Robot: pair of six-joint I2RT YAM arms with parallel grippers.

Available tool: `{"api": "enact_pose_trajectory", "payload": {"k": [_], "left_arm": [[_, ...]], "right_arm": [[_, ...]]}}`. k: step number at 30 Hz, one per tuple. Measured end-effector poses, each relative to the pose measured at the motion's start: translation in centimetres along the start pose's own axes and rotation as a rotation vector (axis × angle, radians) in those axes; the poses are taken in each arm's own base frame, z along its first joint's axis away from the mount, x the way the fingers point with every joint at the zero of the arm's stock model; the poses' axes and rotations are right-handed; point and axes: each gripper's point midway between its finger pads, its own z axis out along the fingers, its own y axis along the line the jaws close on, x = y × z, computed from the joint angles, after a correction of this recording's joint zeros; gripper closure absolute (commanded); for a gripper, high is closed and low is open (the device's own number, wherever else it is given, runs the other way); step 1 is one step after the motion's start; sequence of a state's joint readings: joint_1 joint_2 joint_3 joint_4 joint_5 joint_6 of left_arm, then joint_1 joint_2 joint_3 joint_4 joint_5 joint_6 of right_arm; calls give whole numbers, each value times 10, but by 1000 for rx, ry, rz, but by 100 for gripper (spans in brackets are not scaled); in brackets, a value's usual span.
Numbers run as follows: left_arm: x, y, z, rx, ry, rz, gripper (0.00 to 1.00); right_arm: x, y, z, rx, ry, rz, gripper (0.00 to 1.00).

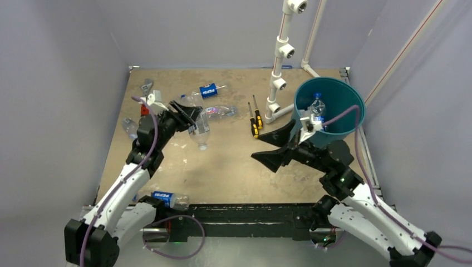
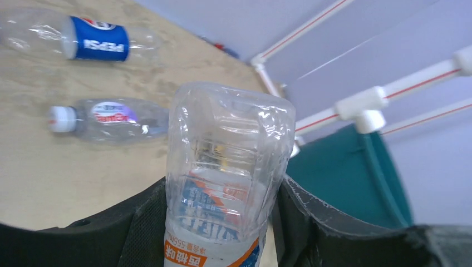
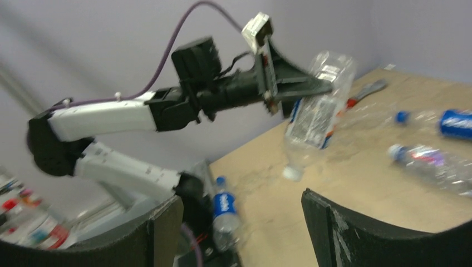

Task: Put the plastic bottles in the bin
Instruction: Pick up the plastic bottle at the center of the board.

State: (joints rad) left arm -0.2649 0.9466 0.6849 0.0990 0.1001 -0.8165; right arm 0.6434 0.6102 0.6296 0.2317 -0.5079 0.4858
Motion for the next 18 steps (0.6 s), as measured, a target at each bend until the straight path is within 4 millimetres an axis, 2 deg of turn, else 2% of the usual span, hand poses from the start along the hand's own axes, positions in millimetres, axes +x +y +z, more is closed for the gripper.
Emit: {"api": "enact_pose_trajectory", "payload": {"k": [3,6,7,9,15,18], "left_arm": [[0,-21,-16,118,-68,-112,67],[-1,-33,-30,208,-115,-214,66],[-3,-38,-33,236,-128,-237,66],[-10,-49,-40,291,-154,-277,66],[-43,-84,-77,471,-278,-357,66],[-55,-96,-90,534,-317,-374,66]], "right_arm": [[24,15,20,-31,55,53,19],[58,29,45,-14,125,101,18],[74,26,54,26,153,112,17],[89,28,59,44,184,123,15],[94,3,83,165,123,144,11],[94,-3,96,188,105,146,12]]}}
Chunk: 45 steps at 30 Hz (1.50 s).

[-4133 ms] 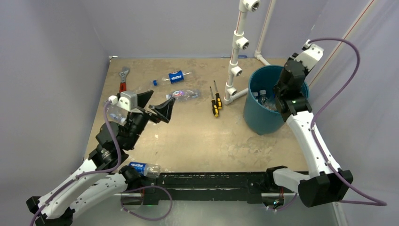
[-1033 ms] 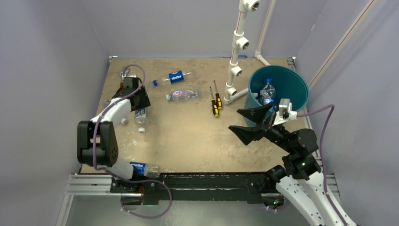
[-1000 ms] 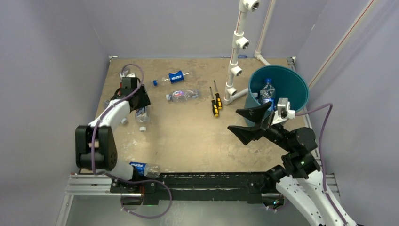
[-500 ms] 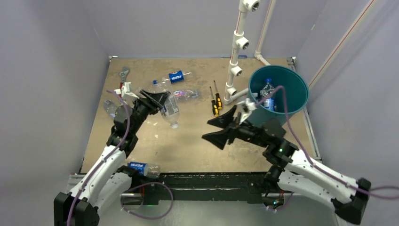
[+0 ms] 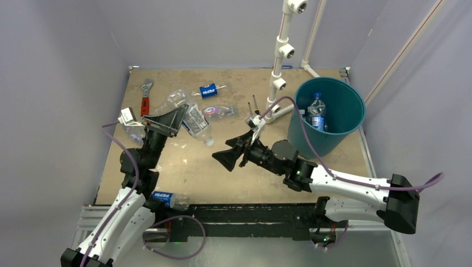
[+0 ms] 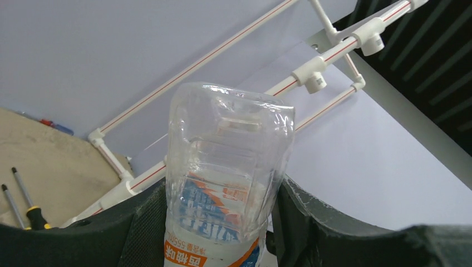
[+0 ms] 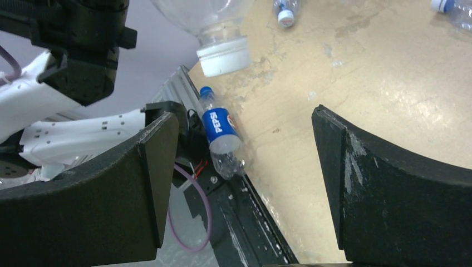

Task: Put the plastic bottles in the bin
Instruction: Pick up the plastic bottle at the center of the board, then place the plastic bottle in the trash bin.

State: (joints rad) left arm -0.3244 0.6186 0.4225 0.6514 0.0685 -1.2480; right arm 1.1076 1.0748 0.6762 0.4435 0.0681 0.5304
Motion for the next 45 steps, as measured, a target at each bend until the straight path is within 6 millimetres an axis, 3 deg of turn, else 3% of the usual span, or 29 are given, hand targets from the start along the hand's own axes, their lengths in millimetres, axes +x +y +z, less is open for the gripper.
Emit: {"api": "enact_pose_trajectory", "payload": {"k": [8,13,21,26,30,32,34,37,39,45], "left_arm": [[-6,-18,-1,66,-22,-21,66],[-6,-22,-2,84,-22,-36,66],[-5,-30,-4,121,-14,-48,66],[-5,-34,-5,134,-10,-59,66],[-5,-35,-5,141,-7,-65,66],[-5,-36,-5,141,-7,-65,60],[-5,-36,-5,141,-6,-64,44],[-5,-36,-6,141,-7,-54,19],[-4,-32,-6,126,-2,-38,11],[5,-18,-8,17,67,66,5]], "right_arm": [[-26,19,19,-66,-91,7,19],[-43,33,29,-107,-133,2,30],[-31,32,43,-114,-90,-1,37],[-27,32,44,-112,-72,-2,53],[-30,36,46,-130,-72,-6,72],[-27,38,47,-143,-62,-13,86],[-25,39,47,-151,-55,-17,100],[-25,40,48,-157,-48,-22,100],[-25,41,47,-156,-42,-33,100],[-29,34,24,-107,12,-88,100]]}}
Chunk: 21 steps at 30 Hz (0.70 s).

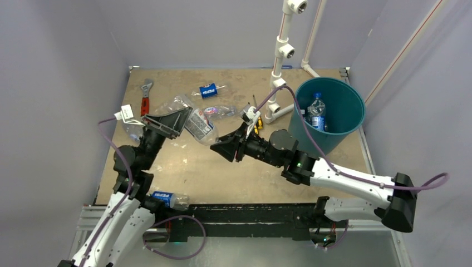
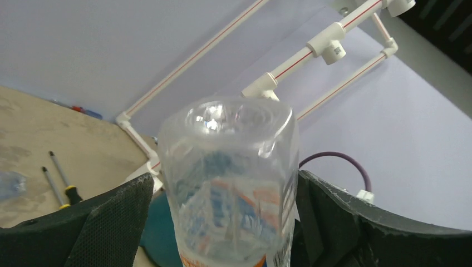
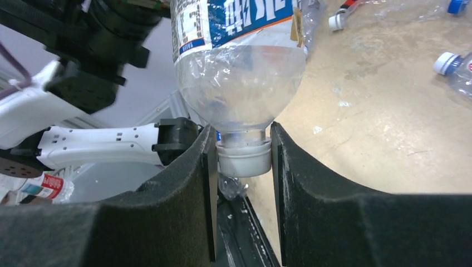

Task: Put the plastic bottles in the bin
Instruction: Place the plastic bottle in the trash bin.

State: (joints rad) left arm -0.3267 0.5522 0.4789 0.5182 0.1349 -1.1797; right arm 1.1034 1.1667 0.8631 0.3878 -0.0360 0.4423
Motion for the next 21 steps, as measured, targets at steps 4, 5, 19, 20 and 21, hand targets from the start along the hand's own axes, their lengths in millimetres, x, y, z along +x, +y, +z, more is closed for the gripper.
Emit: {"api": "enact_pose_trajectory", "payload": {"k": [4,5,19,20,21], "left_arm": [[-19,-17,-2,-71,-3,193,5],[-27,-23,-3,-83,-14,255,5],[16,-57,14,215,407,969,1],[32,-50,14,254,480,996,1],[43,-43,13,278,543,1029,1]], "right_arm": [[-9,5,-20,12,43,-49,100],[-13,6,-25,15,51,-61,100],[-56,7,-95,186,270,-186,100],[-52,2,-101,209,305,-193,100],[-46,-3,-107,233,346,-201,100]]}}
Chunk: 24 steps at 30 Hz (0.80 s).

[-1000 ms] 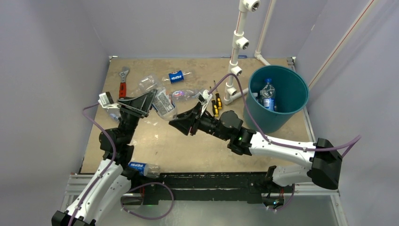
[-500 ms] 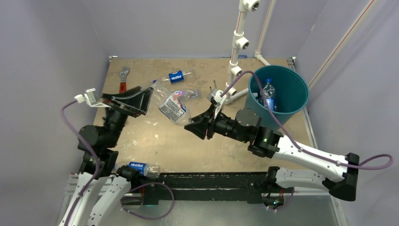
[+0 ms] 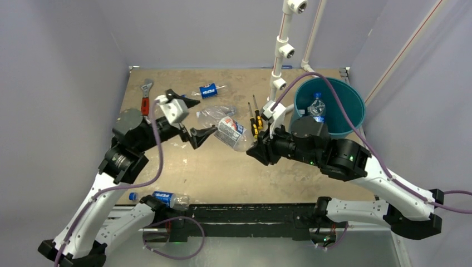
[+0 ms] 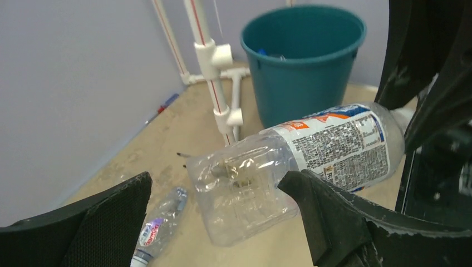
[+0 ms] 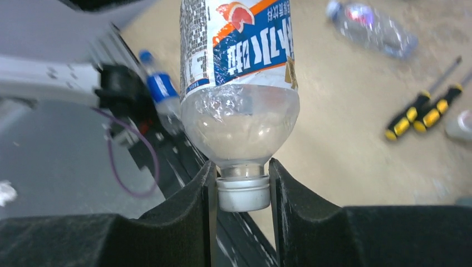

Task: Put the plastic bottles in the bin
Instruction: Place the plastic bottle in the trash bin.

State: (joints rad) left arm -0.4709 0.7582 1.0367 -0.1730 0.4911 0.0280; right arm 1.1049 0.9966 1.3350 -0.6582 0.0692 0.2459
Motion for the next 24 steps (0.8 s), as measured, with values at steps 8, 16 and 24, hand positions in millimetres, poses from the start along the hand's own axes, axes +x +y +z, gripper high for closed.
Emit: {"api": "enact_pose_trajectory", "payload": {"k": [8,16,24], "left_arm": [[23,-4,0,100,158,327,1],[49,-15,8,203,290,585,1],[97,-47,29,341,464,798,1]], "right_arm": [[45,-25,-5,113,190,-49,100],[52,-34,-4,160,236,-82,100],[35,-34,11,174,238,-128,100]]}}
